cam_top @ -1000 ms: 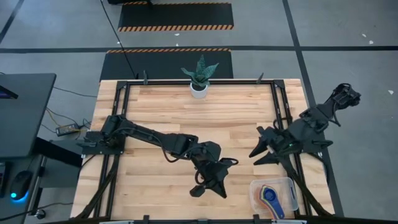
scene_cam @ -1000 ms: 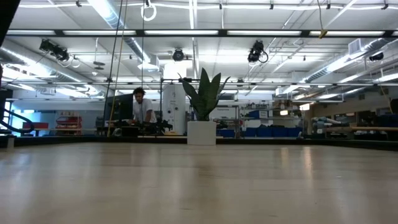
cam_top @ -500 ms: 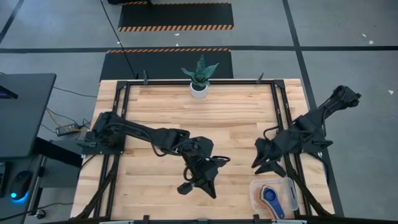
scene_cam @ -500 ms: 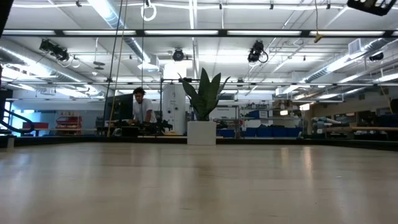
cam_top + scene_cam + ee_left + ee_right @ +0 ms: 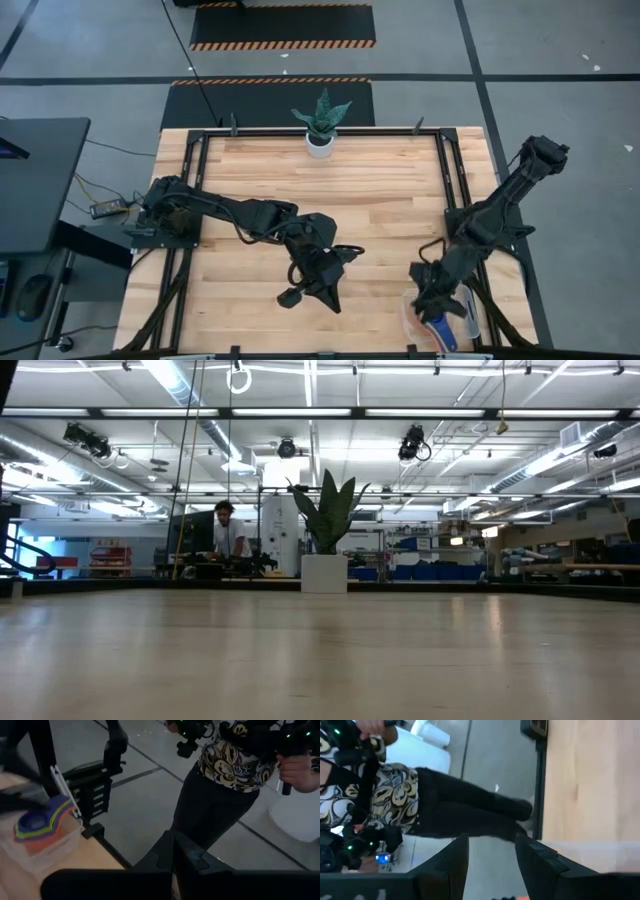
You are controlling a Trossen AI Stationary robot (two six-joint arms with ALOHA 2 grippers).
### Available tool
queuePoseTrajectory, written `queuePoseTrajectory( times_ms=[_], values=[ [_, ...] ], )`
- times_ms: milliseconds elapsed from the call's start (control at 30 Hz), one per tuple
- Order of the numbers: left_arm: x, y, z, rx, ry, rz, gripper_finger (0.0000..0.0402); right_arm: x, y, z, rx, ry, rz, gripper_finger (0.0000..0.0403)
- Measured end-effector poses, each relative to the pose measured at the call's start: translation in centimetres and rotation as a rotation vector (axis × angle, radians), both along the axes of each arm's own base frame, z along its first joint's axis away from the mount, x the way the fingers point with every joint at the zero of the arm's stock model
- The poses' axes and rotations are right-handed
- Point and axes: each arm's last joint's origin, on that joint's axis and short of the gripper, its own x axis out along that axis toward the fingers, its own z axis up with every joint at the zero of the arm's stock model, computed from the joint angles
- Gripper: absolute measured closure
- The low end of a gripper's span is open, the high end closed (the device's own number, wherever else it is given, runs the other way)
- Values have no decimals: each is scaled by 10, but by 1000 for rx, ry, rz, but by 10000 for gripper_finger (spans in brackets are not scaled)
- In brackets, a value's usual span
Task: Nest measuring cups in basket
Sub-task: Put the nested measuring cups into the transparent bin
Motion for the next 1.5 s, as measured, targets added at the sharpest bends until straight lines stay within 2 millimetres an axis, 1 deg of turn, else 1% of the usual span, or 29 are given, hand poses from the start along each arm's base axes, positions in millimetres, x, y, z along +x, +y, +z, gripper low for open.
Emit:
queuePoseTrajectory(
  times_ms=[167,267,533,633,1000,1300,1433,1500],
  values=[
    [1,4,-1,3,10,12,388,-6,23,-14,0,70,-11,236],
    [1,5,-1,3,10,12,388,-7,34,-22,-5,95,-41,236],
    [2,5,-1,1,12,14,388,-9,51,-53,-57,255,-103,236],
    [2,5,-1,-3,18,16,388,-12,55,-58,-56,297,-115,236],
    [2,5,-1,-4,16,16,388,-21,64,-59,13,390,-178,236],
    [2,5,-1,-3,17,16,388,-25,66,-59,91,516,-256,236],
    [2,6,-2,13,7,14,388,-22,69,-52,110,449,-257,236],
    [3,10,-5,37,31,58,388,-19,72,-45,105,405,-240,236]
  ],
)
